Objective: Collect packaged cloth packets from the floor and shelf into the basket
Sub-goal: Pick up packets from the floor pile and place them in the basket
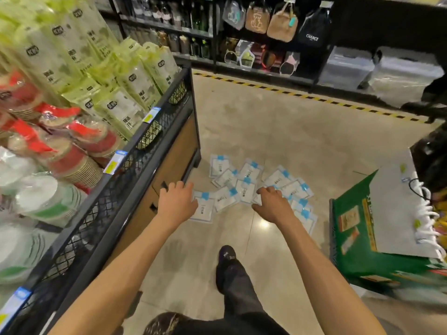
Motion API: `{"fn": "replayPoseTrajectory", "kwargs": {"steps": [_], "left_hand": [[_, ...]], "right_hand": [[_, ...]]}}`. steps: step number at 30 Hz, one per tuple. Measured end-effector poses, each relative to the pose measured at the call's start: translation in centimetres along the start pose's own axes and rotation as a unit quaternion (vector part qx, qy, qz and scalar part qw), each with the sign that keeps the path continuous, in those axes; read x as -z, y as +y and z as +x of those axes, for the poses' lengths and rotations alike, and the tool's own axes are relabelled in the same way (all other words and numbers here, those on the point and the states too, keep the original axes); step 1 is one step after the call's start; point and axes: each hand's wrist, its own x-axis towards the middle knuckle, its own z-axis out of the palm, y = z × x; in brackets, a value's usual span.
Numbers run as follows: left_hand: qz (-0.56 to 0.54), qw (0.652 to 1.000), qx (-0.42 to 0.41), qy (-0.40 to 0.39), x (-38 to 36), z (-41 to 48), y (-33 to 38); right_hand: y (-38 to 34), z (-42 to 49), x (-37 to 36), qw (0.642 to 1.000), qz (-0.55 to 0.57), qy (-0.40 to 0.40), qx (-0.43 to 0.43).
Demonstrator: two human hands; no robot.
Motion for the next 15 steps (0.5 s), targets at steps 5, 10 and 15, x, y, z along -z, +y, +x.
{"fn": "replayPoseTrajectory", "kwargs": {"steps": [5, 10, 15], "left_hand": [[-0.015, 1.0, 0.026, -0.007, 1.0, 7.3, 0.1], [-0.021, 0.998, 0.051, -0.035, 0.1, 12.9, -0.6], [-0.061, 0.993, 0.069, -0.07, -2.1, 17.4, -1.8]], "right_hand": [[0.0, 8.2, 1.9, 1.0, -0.013, -0.015, 0.021], [0.3, 14.9, 3.1, 0.999, 0.013, -0.028, 0.016], [0.5, 20.6, 2.2, 0.997, 0.04, -0.068, -0.009]]}}
